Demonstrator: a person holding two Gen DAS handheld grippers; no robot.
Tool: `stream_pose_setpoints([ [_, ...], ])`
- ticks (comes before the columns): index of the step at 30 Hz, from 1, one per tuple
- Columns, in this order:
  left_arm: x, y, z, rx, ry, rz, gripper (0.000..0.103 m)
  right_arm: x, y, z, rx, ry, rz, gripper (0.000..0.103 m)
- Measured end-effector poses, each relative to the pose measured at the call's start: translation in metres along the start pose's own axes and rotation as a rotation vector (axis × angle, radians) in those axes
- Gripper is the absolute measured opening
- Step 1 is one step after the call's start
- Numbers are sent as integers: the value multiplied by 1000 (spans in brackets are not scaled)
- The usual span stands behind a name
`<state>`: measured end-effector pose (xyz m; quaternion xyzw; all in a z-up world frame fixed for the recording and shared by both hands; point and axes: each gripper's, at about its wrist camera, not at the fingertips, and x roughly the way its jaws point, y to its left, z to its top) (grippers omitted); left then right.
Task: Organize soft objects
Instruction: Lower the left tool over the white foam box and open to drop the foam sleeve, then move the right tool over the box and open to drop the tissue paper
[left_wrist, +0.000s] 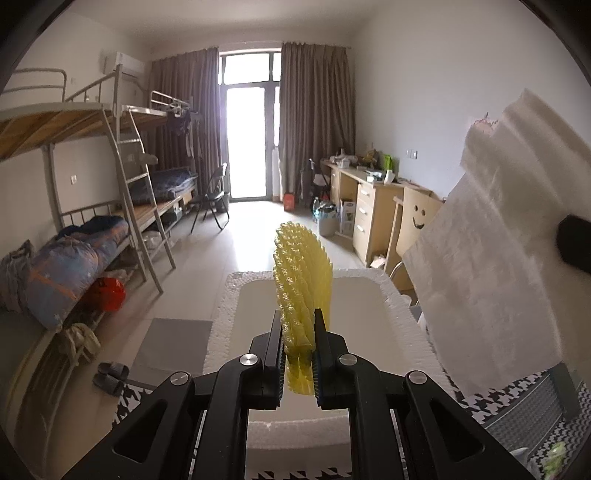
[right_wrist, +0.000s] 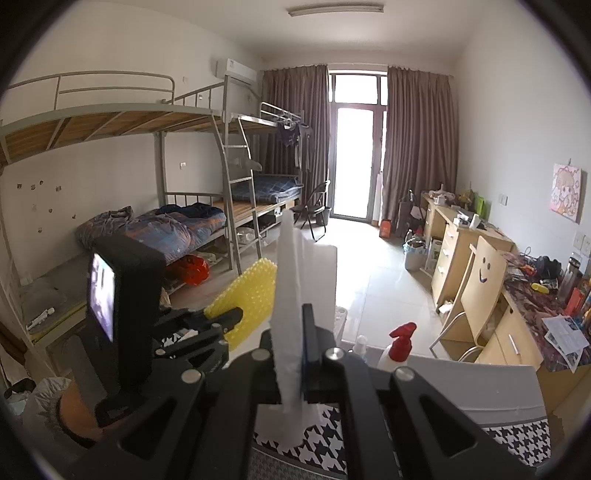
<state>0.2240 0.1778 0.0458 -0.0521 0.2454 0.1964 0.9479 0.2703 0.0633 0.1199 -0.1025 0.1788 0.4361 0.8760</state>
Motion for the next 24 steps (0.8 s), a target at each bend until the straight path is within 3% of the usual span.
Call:
stream_pose_setpoints([
  [1,3,0,0,2,7,-2,19,1,0,0,0,1,-1,5],
  [4,10,5,-2,-4,34,-5,55,4,-1,1,0,7,-7,5],
  [11,-6,16,-4,-32,-15,23,96,10,-1,5,1,8,-3,5],
  [13,-13,19,-5,-42,-32,22,102,12,1,6,-4,9,1,5],
  [24,-34,38,-13,-77,-69,105,102,23,14,16,-22,6,45,5],
])
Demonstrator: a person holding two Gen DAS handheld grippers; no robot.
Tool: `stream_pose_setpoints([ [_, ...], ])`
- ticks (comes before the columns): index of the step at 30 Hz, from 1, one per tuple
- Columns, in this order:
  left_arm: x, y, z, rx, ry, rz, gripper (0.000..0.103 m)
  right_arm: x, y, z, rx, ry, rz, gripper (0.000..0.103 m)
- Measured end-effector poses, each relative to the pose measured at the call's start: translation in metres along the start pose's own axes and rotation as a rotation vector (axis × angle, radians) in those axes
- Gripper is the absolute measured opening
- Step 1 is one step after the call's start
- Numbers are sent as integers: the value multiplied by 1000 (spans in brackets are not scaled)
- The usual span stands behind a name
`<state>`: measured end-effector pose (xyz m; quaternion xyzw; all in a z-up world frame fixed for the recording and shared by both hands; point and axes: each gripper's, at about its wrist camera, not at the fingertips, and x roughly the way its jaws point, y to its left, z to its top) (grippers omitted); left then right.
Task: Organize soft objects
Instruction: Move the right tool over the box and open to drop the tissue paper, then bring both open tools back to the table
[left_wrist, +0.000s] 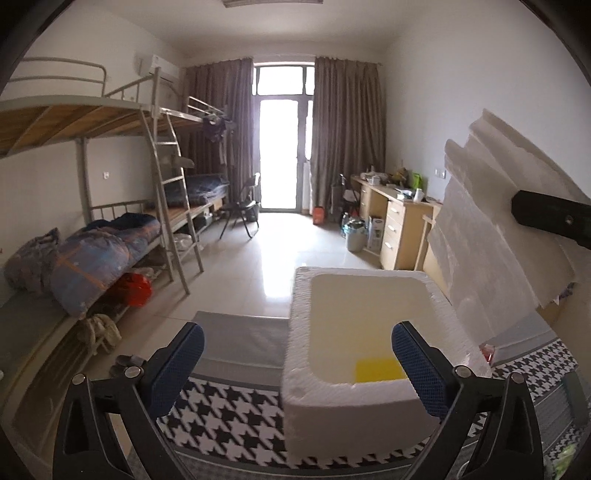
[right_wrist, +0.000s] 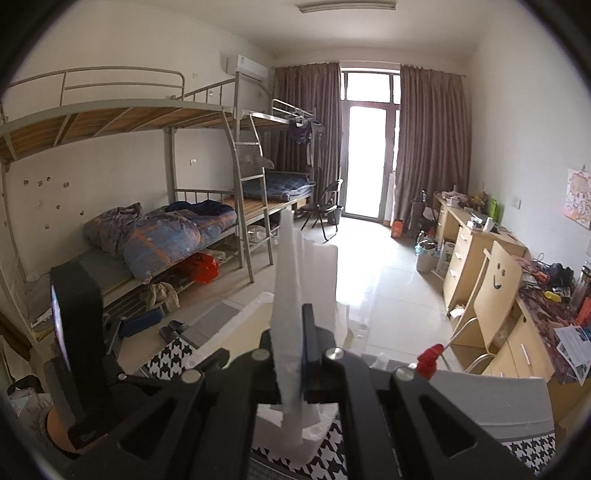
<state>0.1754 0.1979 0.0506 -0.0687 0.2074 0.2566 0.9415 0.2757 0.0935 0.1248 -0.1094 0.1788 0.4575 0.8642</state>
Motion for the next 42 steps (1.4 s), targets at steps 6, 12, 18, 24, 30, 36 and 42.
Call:
stream_pose_setpoints([
  [6,-11,10,-6,-8,-28,20,102,10,4,0,0,17,16,5],
  [12,-18,13,-19,4,-50,32,102,23,6,-4,-6,47,31,5],
  [18,-22,21,-28,-35,-24,-20,102,43,8,-9,-14,92,23,5],
  [24,-32,24,-34,-34,-53,-38,102,58,4,-14,0,132,12,5],
  [30,-43,24,-42,-51,-66,-73,102,75,-1,-22,18,197,14,6],
  [36,-51,20,-49,-32,-79,-77,102,86,-1,-26,25,242,21,47],
  [42,-54,16,-56,-18,-73,-90,102,79,-4,-24,40,230,14,62],
])
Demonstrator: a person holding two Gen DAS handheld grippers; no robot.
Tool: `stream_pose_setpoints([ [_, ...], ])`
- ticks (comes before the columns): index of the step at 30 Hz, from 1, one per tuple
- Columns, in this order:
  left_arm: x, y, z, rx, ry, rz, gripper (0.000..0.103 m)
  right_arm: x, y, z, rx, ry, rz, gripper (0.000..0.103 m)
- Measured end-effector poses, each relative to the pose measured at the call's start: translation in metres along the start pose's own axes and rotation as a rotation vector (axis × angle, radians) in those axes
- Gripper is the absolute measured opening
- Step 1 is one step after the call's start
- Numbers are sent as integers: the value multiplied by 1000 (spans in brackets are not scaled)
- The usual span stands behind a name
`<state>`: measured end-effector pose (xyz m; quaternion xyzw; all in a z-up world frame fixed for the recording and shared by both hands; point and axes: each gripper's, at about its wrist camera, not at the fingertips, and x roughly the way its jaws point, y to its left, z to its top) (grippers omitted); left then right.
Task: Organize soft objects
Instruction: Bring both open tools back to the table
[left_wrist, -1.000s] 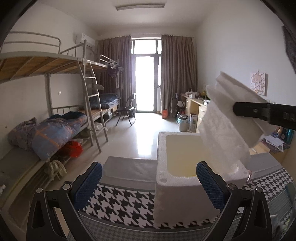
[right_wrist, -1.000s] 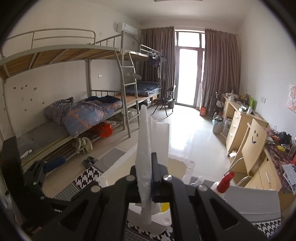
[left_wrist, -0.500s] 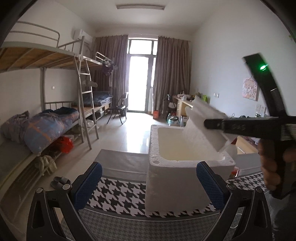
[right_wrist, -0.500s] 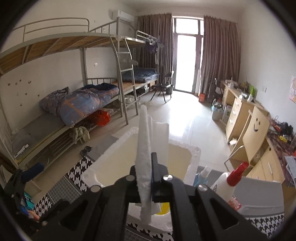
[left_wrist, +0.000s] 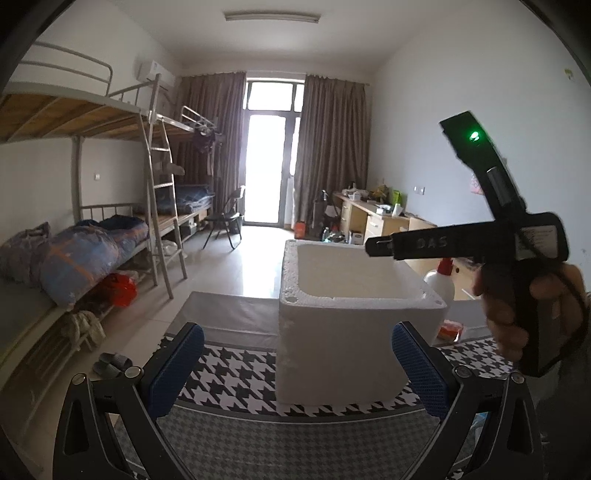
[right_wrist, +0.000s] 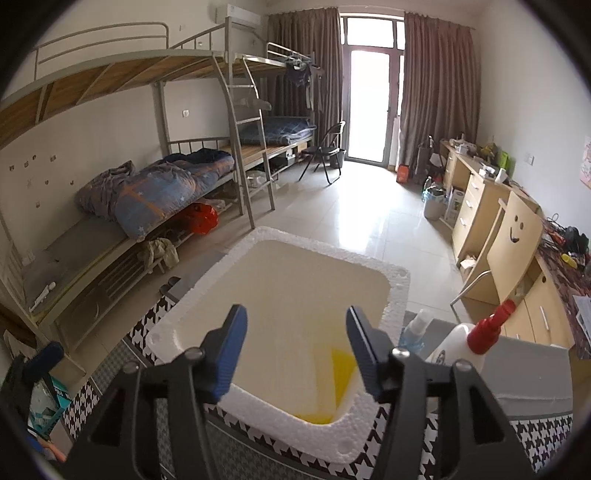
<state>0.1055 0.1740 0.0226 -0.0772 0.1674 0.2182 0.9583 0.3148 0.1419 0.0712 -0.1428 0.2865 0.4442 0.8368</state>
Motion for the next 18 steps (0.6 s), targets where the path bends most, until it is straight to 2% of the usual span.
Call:
stream_pose_setpoints([
  [2,-1,0,-1,-1,3,-3,102,-6,-2,-2,2,-9,-2,70],
  [8,-8,0,-2,14,7,13,102,-28,-3,-12,11,-39,19,80],
  [18,-26,-9,-4,34,11,-26,102,-62,0,-36,20,-87,31,81],
])
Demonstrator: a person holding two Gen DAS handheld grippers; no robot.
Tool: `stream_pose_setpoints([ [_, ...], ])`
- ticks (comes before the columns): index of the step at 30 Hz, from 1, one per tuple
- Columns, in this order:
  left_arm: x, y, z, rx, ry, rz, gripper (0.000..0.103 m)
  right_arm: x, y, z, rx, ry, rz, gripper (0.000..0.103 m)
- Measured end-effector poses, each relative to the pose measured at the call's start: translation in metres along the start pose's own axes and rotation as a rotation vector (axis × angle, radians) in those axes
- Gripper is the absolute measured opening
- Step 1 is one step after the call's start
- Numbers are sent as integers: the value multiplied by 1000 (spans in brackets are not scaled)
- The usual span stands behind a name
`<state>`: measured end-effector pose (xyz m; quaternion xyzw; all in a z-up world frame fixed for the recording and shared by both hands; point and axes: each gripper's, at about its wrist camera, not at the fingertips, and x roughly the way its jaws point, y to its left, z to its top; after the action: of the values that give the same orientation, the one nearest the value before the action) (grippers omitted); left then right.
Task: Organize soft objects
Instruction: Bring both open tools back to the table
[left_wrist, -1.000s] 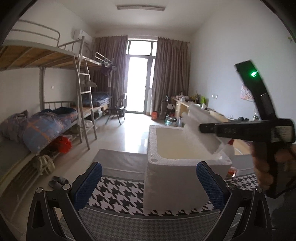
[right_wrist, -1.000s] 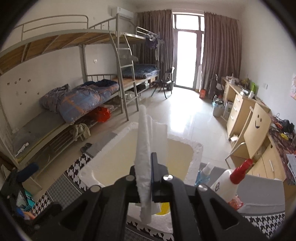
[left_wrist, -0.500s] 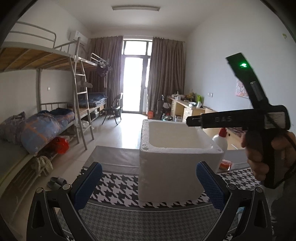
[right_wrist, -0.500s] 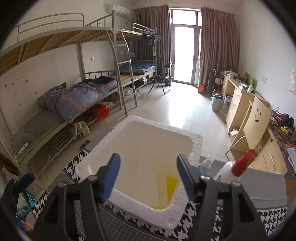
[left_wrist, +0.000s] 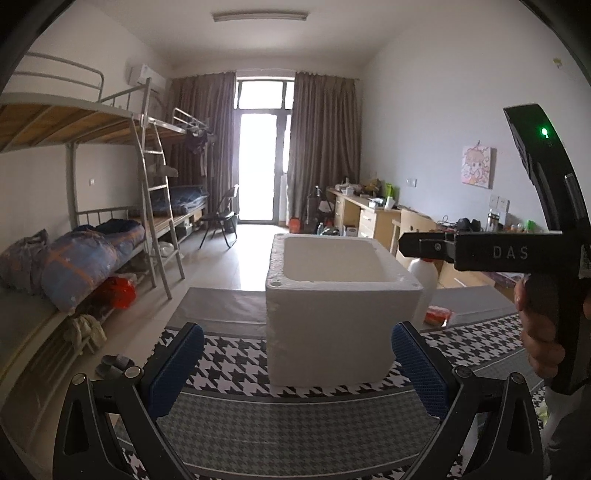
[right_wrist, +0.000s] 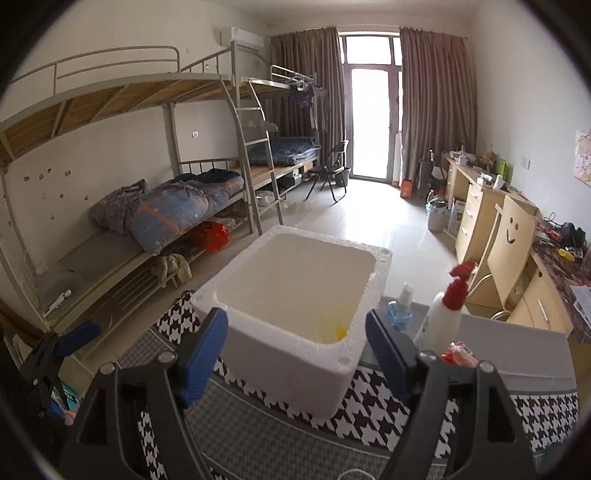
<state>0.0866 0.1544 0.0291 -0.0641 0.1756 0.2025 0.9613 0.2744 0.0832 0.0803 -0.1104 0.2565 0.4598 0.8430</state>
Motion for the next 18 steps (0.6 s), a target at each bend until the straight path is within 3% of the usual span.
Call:
stream_pose_setpoints([
  [7,-1,-4,-6,0,-1,-25,102,-20,-2,-17,35,-27,3,82],
  [10,-1,-3,-9,-11,2,-35,102,-28,-4,-28,41,-51,-16,95],
  [18,-8,-8,-15,-20,-3,-61,102,-48,-8,-55,100,-85,-48,95],
])
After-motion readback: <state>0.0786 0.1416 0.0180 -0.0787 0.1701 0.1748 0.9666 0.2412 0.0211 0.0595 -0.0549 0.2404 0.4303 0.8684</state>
